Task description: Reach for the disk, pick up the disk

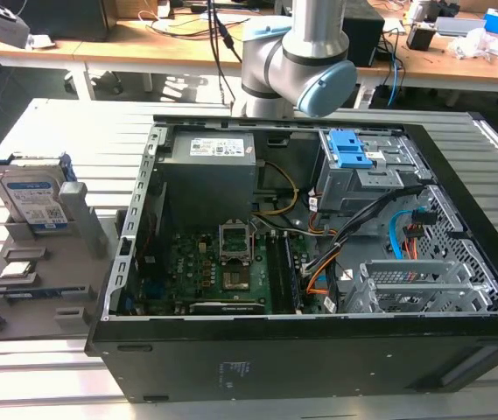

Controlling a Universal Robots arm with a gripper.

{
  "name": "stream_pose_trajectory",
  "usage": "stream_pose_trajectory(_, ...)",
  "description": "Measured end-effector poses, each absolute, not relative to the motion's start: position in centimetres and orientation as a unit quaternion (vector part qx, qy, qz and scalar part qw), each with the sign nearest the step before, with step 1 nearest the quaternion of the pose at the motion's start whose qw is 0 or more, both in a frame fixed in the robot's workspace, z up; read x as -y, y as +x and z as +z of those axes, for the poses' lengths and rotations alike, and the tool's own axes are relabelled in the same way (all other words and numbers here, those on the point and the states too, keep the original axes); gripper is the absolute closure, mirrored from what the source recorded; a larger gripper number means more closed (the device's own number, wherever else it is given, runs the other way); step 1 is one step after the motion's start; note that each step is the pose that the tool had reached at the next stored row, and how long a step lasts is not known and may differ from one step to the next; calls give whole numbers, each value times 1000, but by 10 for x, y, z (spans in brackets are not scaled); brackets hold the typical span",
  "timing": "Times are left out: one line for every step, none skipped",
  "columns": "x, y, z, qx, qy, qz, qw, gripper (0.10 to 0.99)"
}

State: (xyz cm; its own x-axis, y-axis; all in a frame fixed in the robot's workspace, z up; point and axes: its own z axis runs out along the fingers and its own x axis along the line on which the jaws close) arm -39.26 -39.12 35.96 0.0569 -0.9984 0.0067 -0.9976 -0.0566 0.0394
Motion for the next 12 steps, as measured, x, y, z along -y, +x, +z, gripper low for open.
stream_pose_trajectory(391, -393, 360, 692, 721, -11, 17, 980)
stream_pose_trajectory(391, -393, 359, 698, 716, -11, 17, 980)
stream_pose_trajectory(391, -393, 359, 704, 710, -11, 17, 980)
stream_pose_trajectory(391, -393, 359, 713, 701, -11, 17, 980)
stream_pose_trajectory(391, -393, 359, 714, 700, -11, 17, 980)
stream_pose_trajectory(391, -393, 359, 714, 700, -11, 17, 980)
stream_pose_trajectory(391, -393, 359, 714, 700, -11, 17, 980)
stream_pose_trajectory(391, -393, 359, 714, 700, -11, 17, 980)
stream_pose_trajectory(391, -393, 359, 714, 700, -11, 17, 980)
stream_pose_trajectory(391, -393, 359, 714, 700, -11, 17, 980)
stream_pose_trajectory(391, -393, 359, 714, 700, -11, 17, 980)
stream_pose_trajectory(391, -393, 359, 714, 700, -11, 17, 980)
